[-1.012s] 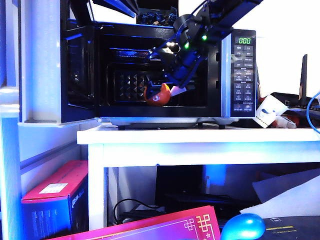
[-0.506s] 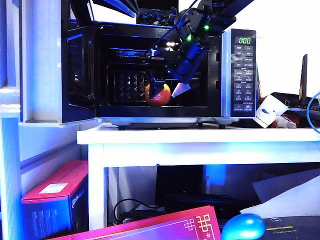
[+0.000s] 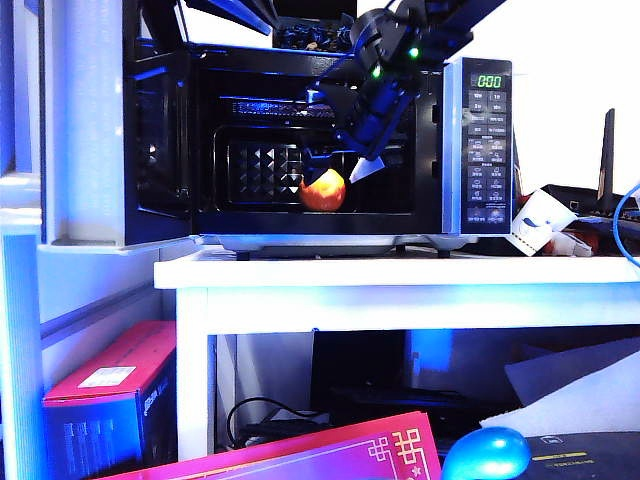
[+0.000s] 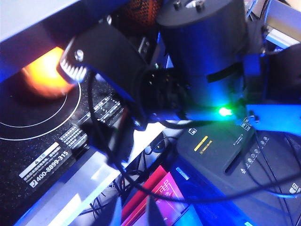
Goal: Open the microwave door, place the orange inside the microwave, then close the microwave door.
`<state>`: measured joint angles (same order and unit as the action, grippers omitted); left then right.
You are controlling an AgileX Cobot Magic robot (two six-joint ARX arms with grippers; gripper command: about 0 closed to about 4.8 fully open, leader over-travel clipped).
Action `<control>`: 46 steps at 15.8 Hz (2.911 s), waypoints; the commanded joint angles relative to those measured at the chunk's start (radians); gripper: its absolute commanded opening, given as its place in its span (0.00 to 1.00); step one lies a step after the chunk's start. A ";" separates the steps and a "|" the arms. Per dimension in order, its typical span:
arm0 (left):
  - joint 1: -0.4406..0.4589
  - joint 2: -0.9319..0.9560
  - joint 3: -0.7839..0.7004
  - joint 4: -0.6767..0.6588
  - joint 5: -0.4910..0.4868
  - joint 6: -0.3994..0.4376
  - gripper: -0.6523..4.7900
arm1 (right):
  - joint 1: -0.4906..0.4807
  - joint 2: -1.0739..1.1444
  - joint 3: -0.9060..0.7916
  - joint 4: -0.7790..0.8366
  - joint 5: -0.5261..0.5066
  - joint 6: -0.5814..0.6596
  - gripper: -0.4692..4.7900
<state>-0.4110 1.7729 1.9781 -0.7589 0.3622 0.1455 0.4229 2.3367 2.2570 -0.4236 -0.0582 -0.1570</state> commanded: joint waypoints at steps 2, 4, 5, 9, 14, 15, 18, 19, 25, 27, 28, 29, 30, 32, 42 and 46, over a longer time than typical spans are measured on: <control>0.001 -0.004 0.001 0.013 0.000 0.000 0.27 | 0.002 -0.044 0.005 -0.180 -0.077 -0.005 1.00; 0.001 -0.004 0.001 0.013 0.000 0.000 0.27 | 0.002 -0.078 0.005 -0.296 -0.078 -0.028 1.00; 0.001 -0.004 0.001 0.013 0.000 0.000 0.27 | 0.002 -0.098 0.005 -0.347 -0.076 -0.038 1.00; 0.001 -0.010 0.002 0.016 0.000 0.000 0.27 | 0.002 -0.191 0.004 -0.504 -0.076 -0.038 1.00; 0.001 -0.089 0.002 0.101 -0.002 0.000 0.27 | 0.002 -0.326 0.004 -0.594 -0.075 -0.033 1.00; 0.001 -0.117 0.002 0.131 -0.004 0.000 0.27 | 0.002 -0.359 0.004 -0.594 -0.075 -0.029 1.00; 0.001 -0.208 0.002 0.150 -0.029 -0.003 0.27 | 0.002 -0.473 0.004 -0.592 -0.075 -0.027 1.00; 0.001 -0.241 0.002 0.141 -0.048 -0.003 0.27 | 0.002 -0.509 0.004 -0.590 -0.075 -0.027 1.00; 0.001 -0.412 0.002 -0.142 -0.190 0.084 0.11 | 0.002 -0.685 0.004 -0.582 -0.103 -0.027 0.15; 0.001 -0.425 0.002 -0.262 -0.230 0.116 0.11 | 0.002 -0.730 0.004 -0.570 -0.128 -0.027 0.09; 0.001 -0.425 0.002 -0.333 -0.271 0.132 0.11 | 0.002 -0.756 0.004 -0.568 -0.127 -0.027 0.09; 0.001 -0.423 0.001 -0.377 -0.309 0.140 0.11 | 0.002 -0.780 0.004 -0.567 -0.128 -0.027 0.09; 0.001 -0.422 0.001 -0.393 -0.324 0.140 0.11 | 0.002 -0.804 0.004 -0.564 -0.127 -0.027 0.09; 0.001 -0.417 0.001 -0.396 -0.324 0.158 0.11 | 0.002 -0.848 0.004 -0.550 -0.127 -0.026 0.09; 0.002 -0.303 0.000 -0.520 -0.502 0.184 0.11 | 0.002 -0.907 0.004 -0.484 -0.226 -0.026 0.09; 0.003 -0.290 0.000 -0.523 -0.521 0.185 0.11 | 0.002 -0.907 0.004 -0.483 -0.226 -0.026 0.09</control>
<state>-0.4099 1.4815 1.9770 -1.2839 -0.1581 0.3248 0.4240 1.4342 2.2581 -0.9245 -0.2813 -0.1844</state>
